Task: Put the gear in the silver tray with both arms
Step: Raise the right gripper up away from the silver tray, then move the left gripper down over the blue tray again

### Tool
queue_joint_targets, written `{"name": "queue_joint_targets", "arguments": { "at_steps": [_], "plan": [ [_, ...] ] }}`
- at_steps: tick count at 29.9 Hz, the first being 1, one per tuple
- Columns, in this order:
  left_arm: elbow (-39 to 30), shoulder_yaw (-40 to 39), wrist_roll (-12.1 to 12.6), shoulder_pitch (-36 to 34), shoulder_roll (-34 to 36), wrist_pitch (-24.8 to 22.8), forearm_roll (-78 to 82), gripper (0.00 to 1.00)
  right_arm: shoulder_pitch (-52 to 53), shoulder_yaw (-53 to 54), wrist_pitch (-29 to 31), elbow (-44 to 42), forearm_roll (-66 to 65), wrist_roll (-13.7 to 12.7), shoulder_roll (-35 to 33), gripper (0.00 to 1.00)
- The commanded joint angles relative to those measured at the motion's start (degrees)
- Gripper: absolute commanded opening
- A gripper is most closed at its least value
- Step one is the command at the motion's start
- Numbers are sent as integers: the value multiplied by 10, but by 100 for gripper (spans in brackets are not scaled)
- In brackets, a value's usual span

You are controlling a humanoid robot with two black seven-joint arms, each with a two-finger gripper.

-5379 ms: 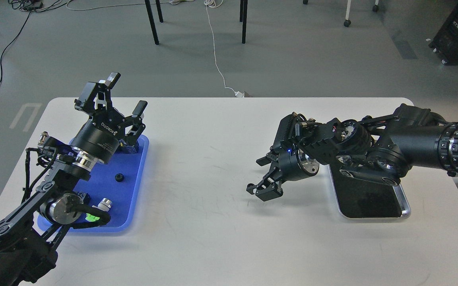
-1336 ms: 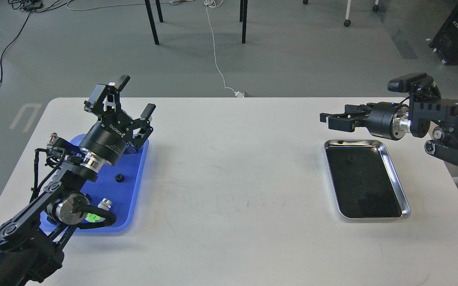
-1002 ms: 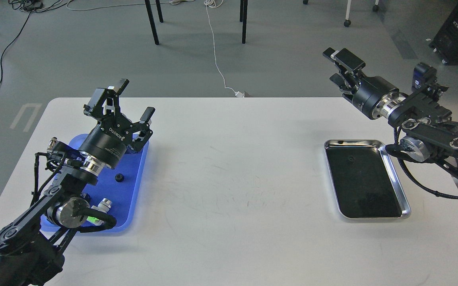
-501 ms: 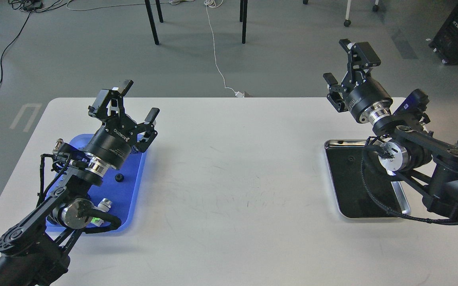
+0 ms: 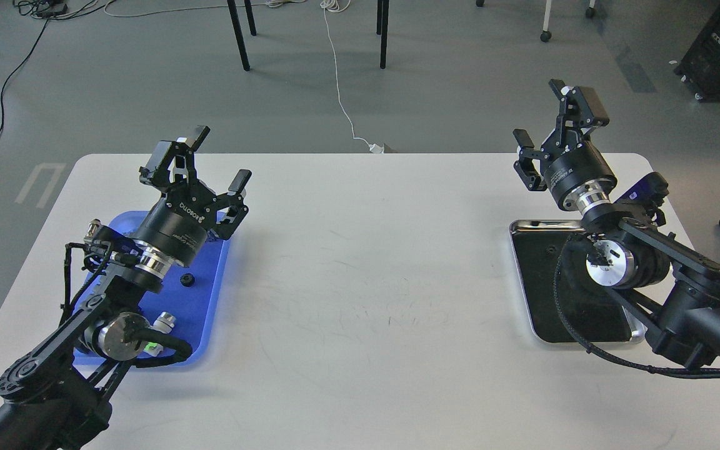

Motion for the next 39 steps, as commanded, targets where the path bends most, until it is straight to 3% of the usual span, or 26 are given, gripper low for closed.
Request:
{"name": "queue_joint_targets", "arguments": {
  "at_steps": [1,24,26,31,34,39],
  "plan": [
    [0,1,0,0,1,2,0,98,-6,3,40,-1,0,0,-1,99],
    [1,2,5,2,6,11,1,98,-34,1,73,0,9,0,2,99],
    [1,2,-3,6,13,16,1,98,-34,-2,73,1,9,0,2,99],
    [-7,7,-9,2,72,13,5,98,-33,-1,74,2,9,0,1,99],
    [-35,11,-26,-3,139,6,54,98,-33,-1,75,3,9,0,2,99],
    [-51,13,-45,-24,250,-86,258,98,-34,-2,75,2,9,0,10,99]
  ]
}}
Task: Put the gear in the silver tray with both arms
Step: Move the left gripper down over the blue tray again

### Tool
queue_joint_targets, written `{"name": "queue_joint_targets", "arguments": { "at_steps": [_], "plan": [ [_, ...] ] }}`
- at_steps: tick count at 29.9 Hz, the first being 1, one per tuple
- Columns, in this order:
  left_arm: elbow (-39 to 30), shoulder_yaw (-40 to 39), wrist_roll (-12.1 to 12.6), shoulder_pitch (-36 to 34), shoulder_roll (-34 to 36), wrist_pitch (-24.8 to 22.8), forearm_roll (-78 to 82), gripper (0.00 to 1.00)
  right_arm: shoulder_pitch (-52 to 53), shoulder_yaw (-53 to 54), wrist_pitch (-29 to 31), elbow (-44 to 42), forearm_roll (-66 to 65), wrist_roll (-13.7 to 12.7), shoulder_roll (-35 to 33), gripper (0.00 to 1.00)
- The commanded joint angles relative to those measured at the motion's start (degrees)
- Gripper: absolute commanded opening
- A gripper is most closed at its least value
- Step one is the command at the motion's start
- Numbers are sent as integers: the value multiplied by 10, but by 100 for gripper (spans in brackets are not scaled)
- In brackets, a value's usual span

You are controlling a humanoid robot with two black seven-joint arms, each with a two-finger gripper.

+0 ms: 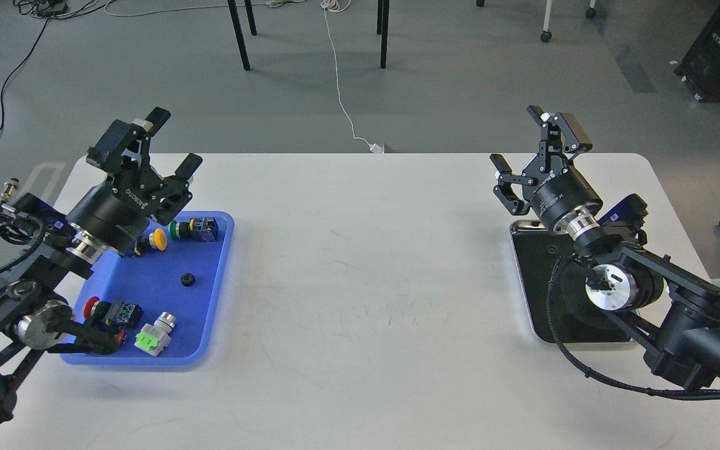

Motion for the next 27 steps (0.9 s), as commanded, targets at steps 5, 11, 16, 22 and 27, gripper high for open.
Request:
{"name": "queue_joint_targets", "arguments": {
  "at_steps": [5,11,16,22,27],
  "plan": [
    [-3,5,-13,-19,151,-48,413,98,-4,-1,0,-1,-1,0,7,99],
    [11,98,-13,-44,209,-1,709,98,-7,-1,0,-1,-1,0,7,99],
    [51,178,-13,-72,201,91,769,96,-7,-2,0,-1,-1,0,7,99],
    [91,286,-13,-162,161,92,769,93,-7,-2,0,-1,-2,0,6,99],
    [94,321,-13,-185,143,94,769,86,-9,0,0,0,-2,0,5,99]
  ]
}}
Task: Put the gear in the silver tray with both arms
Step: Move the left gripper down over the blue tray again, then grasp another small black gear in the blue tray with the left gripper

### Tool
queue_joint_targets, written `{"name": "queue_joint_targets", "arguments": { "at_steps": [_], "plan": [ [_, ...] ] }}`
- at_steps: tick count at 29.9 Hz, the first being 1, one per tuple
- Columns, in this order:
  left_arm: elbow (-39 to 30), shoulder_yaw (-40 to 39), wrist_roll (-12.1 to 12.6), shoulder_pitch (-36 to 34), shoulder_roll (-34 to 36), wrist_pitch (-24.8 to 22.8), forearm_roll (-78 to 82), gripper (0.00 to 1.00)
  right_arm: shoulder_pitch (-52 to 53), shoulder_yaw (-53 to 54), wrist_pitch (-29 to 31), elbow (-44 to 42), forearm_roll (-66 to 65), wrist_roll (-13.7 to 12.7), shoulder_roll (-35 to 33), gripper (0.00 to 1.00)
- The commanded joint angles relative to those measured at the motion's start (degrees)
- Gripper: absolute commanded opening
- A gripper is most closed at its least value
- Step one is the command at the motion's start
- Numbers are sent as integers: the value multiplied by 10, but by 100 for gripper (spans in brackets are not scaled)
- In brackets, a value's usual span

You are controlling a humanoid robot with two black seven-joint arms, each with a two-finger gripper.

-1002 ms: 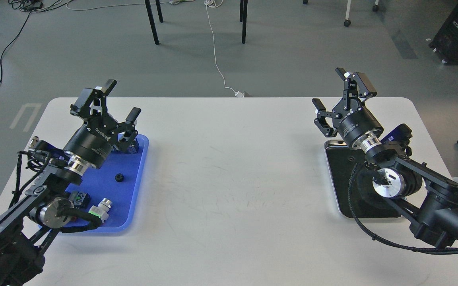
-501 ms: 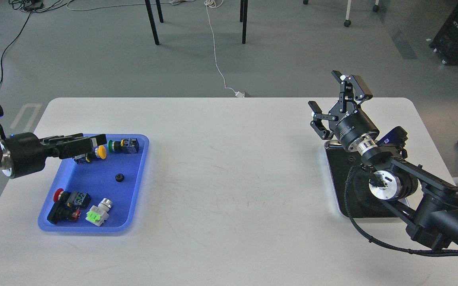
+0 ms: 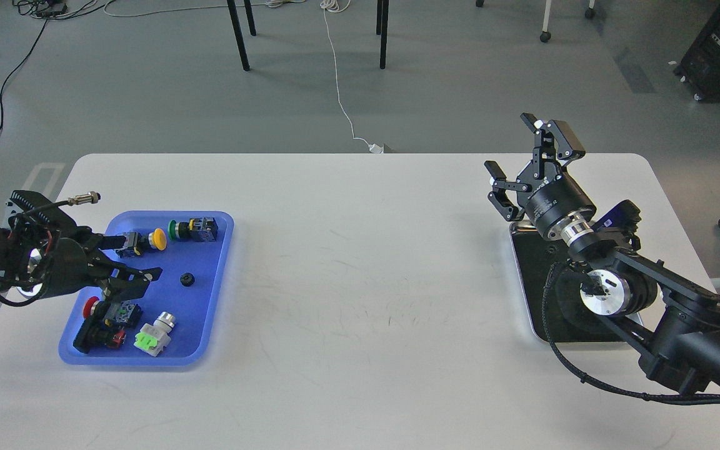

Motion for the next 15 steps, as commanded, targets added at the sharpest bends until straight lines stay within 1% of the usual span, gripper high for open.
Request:
{"name": "queue_joint_targets", "arguments": {
  "at_steps": [1,4,6,8,15],
  "plan": [
    [5,15,0,-9,-16,1,0,85,-3,2,0,1,0,0,0,99],
    [15,16,0,-5,-24,1,0,76,-2,3,0,0,0,0,0,99],
    [17,17,0,-3,-27,1,0,73,-2,3,0,1,0,0,-2,99],
    [19,22,0,-3,-32,1,0,71,-2,4,0,0,0,0,-2,99],
    [34,32,0,-10,-59,1,0,71,-4,5,-1,1,0,0,-6,99]
  ]
}}
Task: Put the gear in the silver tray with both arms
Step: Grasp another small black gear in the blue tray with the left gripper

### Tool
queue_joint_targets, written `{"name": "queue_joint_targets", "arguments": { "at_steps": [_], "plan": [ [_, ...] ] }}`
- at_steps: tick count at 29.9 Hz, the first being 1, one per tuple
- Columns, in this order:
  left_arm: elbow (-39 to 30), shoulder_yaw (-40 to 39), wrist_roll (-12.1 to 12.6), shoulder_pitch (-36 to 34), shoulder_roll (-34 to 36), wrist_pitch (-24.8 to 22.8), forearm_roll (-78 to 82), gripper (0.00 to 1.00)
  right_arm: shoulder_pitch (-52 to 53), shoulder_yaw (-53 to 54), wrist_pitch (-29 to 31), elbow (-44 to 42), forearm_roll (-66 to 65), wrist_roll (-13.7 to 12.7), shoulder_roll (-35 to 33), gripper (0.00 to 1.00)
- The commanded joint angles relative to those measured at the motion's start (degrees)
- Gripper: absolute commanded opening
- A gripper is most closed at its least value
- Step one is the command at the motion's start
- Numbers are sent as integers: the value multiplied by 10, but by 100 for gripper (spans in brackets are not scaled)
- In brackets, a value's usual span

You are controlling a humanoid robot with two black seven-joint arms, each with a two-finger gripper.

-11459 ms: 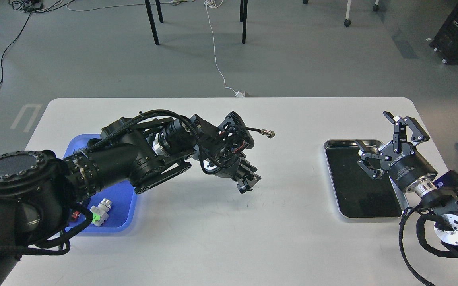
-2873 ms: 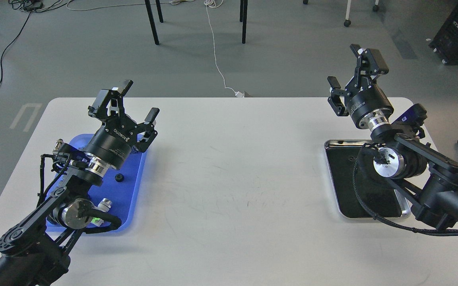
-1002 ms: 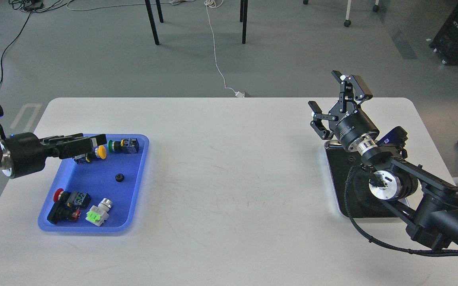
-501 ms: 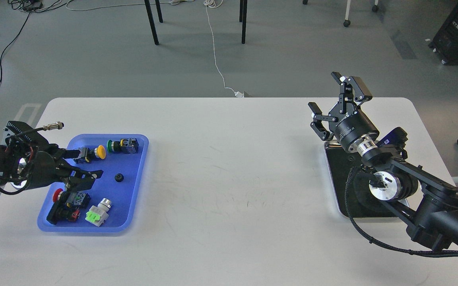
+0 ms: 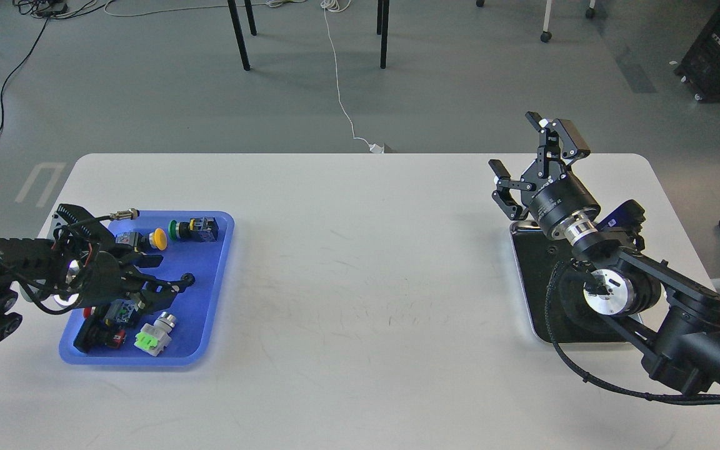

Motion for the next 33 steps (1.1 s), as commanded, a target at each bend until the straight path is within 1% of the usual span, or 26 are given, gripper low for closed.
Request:
{"name": "queue_joint_targets", "arguments": {
  "at_steps": [1,5,8,12,28,29,31,33],
  "plan": [
    [10,1,0,-1,-11,0,0,71,-2,0,0,0,0,0,-1,99],
    [22,1,0,0,-17,0,0,71,-3,0,0,0,0,0,-3,99],
    [25,2,0,1,-17,0,0,66,-5,0,0,0,0,0,-3,99],
    [26,4,0,1,-18,0,0,64,-5,0,0,1,0,0,-3,99],
    [49,3,0,-1,-39,3,0,63,-6,-1,0,1,0,0,-4,99],
    [49,3,0,-1,-39,3,0,61,-7,-1,0,1,1,0,-4,99],
    [50,4,0,-1,-39,3,0,52,-7,-1,0,1,0,0,-5,99],
    [51,4,0,-1,-39,4,0,46,-7,-1,0,2,0,0,-5,99]
  ]
}}
